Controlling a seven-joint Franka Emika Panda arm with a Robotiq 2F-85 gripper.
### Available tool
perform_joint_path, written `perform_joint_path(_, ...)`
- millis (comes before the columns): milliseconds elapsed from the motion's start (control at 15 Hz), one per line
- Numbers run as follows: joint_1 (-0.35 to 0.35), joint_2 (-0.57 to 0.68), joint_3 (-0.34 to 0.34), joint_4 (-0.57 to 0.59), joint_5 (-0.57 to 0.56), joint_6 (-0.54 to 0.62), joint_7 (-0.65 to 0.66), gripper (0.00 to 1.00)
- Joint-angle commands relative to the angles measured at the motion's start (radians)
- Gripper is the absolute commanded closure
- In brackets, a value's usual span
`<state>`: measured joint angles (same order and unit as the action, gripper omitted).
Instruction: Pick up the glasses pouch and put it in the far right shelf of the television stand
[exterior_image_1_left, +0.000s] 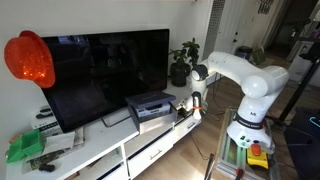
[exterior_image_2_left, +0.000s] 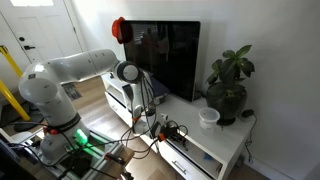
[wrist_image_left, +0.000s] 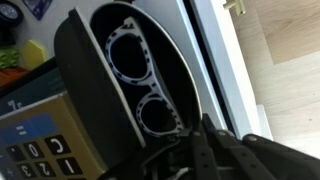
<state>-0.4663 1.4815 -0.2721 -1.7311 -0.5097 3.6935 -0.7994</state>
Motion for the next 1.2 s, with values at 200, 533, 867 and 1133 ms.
perform_joint_path(200, 0.016, 0.022, 0.009, 0.043, 0.059, -0.062, -0.088, 0.99)
perform_joint_path(533, -0.001, 0.016, 0.028, 0.042, 0.063, -0.085, -0.141, 0.65)
perform_joint_path(867, -0.005, 0.035, 0.030, 0.064, 0.034, -0.126, -0.139, 0.32)
perform_joint_path(1133, -0.005, 0.026, 0.016, 0.048, -0.027, -0.112, -0.063, 0.05)
